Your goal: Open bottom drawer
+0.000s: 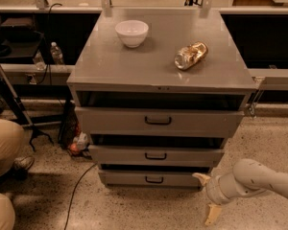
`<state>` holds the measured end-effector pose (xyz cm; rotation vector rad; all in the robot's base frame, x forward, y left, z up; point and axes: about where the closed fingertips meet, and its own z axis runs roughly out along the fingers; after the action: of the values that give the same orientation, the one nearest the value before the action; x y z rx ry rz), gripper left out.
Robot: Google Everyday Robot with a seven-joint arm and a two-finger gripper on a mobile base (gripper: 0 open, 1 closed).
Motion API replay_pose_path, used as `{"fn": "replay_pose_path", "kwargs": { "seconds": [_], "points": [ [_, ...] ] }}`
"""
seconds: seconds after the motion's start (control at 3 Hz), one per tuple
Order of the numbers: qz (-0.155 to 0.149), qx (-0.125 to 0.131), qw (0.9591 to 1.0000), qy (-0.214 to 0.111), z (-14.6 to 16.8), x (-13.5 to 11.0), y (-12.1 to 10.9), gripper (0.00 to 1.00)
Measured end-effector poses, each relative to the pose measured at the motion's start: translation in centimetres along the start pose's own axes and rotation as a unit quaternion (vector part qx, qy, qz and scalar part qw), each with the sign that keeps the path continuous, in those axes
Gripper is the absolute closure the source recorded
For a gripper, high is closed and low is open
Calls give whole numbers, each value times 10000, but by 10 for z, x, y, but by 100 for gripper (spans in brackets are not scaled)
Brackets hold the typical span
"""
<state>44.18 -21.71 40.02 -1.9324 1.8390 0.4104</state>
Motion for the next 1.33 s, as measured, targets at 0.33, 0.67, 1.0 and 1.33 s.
{"fn": "replay_pose_path", "kwargs": {
  "seconds": [0.33, 0.67, 1.0, 1.33],
  "points": [
    [-276, -104, 9988, 389, 24, 18, -4, 0],
    [-542, -153, 9969, 549, 46, 35, -8, 0],
    [-674, -136, 9963, 512, 67, 57, -12, 0],
    [-765, -2, 9962, 408, 82, 74, -22, 0]
  ]
}}
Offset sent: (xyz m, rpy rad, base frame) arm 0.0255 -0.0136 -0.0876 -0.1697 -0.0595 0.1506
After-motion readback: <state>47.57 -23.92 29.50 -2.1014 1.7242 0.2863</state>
